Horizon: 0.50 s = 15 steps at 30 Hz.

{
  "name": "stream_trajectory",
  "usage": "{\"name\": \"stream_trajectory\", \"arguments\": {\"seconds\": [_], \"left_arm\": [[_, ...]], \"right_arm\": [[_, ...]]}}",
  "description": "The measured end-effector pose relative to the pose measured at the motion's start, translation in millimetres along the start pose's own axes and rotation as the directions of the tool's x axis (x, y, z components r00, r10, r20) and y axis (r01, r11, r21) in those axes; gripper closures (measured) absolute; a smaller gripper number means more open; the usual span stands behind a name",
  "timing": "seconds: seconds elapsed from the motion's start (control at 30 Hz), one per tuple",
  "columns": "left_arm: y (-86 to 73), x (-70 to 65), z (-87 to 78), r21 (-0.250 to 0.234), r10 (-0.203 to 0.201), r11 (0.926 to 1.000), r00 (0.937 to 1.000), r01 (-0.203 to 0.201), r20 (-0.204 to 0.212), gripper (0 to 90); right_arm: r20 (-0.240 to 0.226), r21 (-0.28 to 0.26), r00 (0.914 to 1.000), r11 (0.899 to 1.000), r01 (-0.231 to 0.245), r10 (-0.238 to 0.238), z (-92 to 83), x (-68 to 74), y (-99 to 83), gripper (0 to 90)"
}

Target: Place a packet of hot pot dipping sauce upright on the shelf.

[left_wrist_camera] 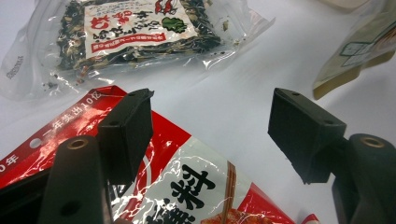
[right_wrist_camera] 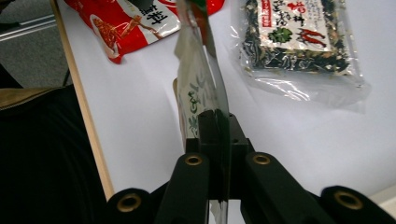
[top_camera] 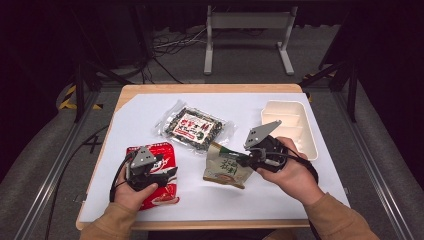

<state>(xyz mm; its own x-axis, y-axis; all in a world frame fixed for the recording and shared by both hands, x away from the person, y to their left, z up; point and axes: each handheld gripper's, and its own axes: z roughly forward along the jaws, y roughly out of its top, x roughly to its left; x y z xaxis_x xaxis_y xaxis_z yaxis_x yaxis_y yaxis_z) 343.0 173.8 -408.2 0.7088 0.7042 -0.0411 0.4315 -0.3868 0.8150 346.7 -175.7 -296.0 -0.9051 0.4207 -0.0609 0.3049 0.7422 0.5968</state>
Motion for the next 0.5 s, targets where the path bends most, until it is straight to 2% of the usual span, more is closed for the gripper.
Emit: {"name": "stream_trajectory", "arguments": {"seconds": [0.27, 0.5], "left_arm": [[-0.7, 2.4, -2.0, -0.005, -0.015, 0.9999, 0.9999, 0.015, -0.001, 30.4], [-0.2, 6.5, -3.4, -0.018, -0.026, 0.9995, 0.9995, 0.026, -0.017, 29.8]], "right_arm": [[0.048, 0.008, 0.9988, 1.0, 0.011, -0.011, -13.9, -9.3, 4.5, 89.4], [0.066, -0.001, 0.9977, 1.0, 0.012, -0.012, -25.7, -20.8, 5.0, 89.4]]}}
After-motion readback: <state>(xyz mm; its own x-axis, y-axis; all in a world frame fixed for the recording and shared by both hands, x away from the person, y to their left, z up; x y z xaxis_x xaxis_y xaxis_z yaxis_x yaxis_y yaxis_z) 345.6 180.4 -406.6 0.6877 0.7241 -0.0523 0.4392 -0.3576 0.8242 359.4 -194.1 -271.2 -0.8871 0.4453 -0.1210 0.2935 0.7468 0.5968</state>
